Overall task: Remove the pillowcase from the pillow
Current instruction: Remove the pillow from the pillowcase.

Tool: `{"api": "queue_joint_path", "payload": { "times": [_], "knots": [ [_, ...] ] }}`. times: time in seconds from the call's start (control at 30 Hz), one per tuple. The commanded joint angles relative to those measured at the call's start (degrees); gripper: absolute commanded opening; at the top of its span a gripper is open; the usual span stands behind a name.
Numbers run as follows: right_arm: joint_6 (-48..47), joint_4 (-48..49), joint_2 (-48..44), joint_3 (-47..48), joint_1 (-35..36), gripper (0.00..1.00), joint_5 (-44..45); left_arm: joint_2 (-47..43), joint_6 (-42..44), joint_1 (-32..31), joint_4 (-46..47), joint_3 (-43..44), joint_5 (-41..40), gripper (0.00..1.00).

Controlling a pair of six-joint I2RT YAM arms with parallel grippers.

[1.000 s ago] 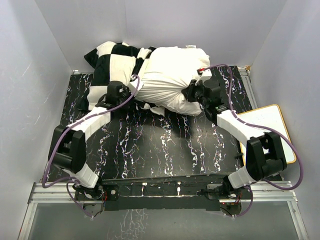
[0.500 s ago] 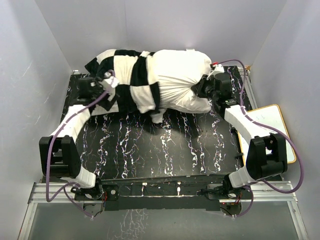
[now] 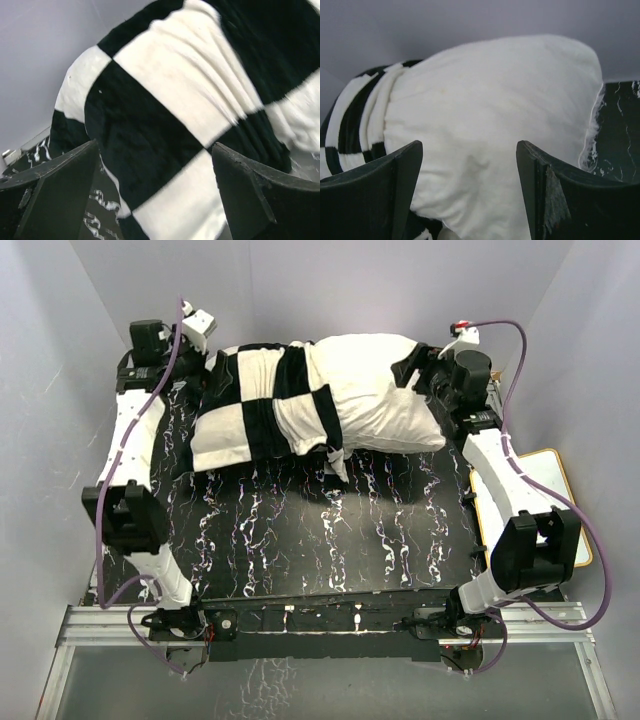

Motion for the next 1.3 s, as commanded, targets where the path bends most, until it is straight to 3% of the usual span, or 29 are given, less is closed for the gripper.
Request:
{"api": "queue_joint_path", "payload": {
  "times": [0.0,0.1,0.27,0.37,0.43,0.53,0.6,0.7,0.77,0.87,1.0,1.13,1.27],
  "knots": [
    [1.6,2.2,0.8,8.5,0.1,0.81,8.4,10.2,-4.2,-3.9,-0.6,9.6,-3.3,0.93],
    [2.3,-0.4,5.4,15.7,0.3,0.98,10.1,18.1,-3.4,-7.4,-1.4,17.0,-6.8,0.96],
    [1.0,0.2,15.9,25.6,2.6,0.98,11.2,28.1,-6.7,-11.6,-0.2,26.4,-11.2,0.97],
    [-1.2,-4.1,24.8,33.8,4.4,0.98,9.8,30.8,-7.0,-13.0,0.8,26.6,-12.4,0.97],
    [-2.6,-4.5,27.7,34.3,5.6,0.98,8.7,31.0,-6.4,-13.4,-0.9,24.4,-11.1,0.91],
    [-3.0,-1.7,27.2,27.1,6.8,0.98,8.0,26.7,-4.8,-13.4,-1.9,14.1,-8.2,0.75],
    [-3.0,1.7,25.4,18.8,7.4,0.98,7.0,20.2,-2.8,-13.3,-0.9,0.9,-6.4,0.67],
    [-3.3,6.4,22.4,9.2,8.5,0.93,1.8,10.0,0.7,-13.3,-1.0,-14.4,-3.0,0.65],
    [-3.4,10.4,19.8,2.3,9.9,0.84,-1.8,3.5,3.1,-13.3,-3.9,-18.5,-1.0,0.69],
    [-6.9,17.7,15.2,-9.0,14.4,0.71,-4.1,-0.5,5.1,-13.3,-11.2,-14.2,2.6,0.74],
    [-12.0,22.4,10.0,-20.5,21.4,0.60,-4.4,0.8,5.9,-13.3,-19.8,3.6,6.5,0.80],
    [-15.5,25.0,7.7,-28.3,27.6,0.57,-0.9,6.7,-0.2,-13.6,-16.1,16.6,6.5,0.89],
    [-14.5,26.6,5.7,-33.6,30.1,0.57,1.7,13.4,-3.6,-14.2,-8.2,18.3,0.7,0.95]
  ]
}}
